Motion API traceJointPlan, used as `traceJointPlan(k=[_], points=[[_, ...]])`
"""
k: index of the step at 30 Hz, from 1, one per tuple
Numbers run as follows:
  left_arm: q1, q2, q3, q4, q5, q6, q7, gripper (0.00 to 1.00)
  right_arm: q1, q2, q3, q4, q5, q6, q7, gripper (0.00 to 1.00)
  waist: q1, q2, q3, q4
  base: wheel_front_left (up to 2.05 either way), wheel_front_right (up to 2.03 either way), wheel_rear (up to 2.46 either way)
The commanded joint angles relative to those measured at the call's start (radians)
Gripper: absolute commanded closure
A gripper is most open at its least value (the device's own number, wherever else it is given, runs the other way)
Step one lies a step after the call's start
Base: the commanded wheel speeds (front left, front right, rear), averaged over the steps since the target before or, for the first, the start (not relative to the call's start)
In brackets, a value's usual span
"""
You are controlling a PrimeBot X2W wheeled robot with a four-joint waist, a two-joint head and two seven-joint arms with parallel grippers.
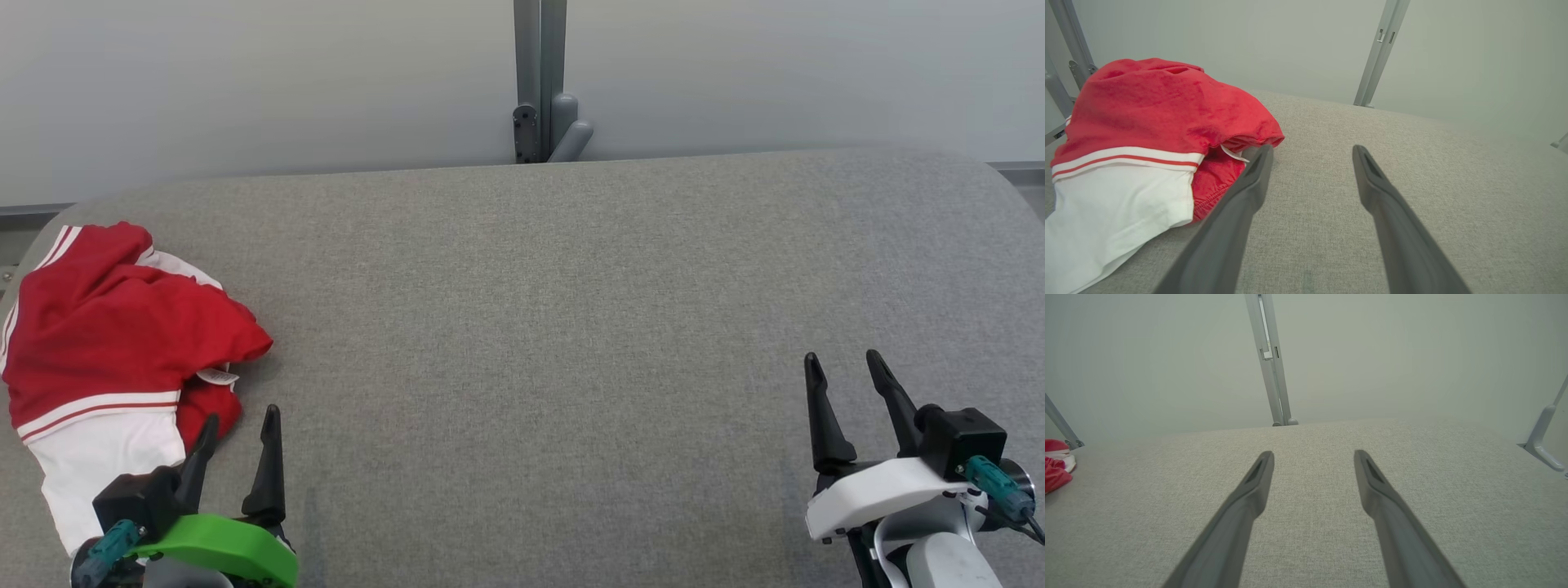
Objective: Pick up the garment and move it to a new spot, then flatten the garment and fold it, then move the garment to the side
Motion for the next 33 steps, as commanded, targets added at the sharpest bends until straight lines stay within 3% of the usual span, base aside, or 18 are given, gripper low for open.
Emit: traceJointPlan(k=[1,33], points=[[0.004,0.012,-0.001,0.001,0.029,-0.004,-0.01,0.0,0.004,-0.002,0.002,-0.008,-0.032,0.0,-0.012,0.0,0.0,-0.0001,0.0,0.0,0.0,0.0,0.0],[-0.003,0.024,0.003,0.082,0.126,-0.004,-0.062,0.0,0.033,0.004,-0.043,-0.017,-0.168,0.0,-0.063,0.0,0.0,-0.0001,-0.004,0.006,0.0,0.0,0.0]])
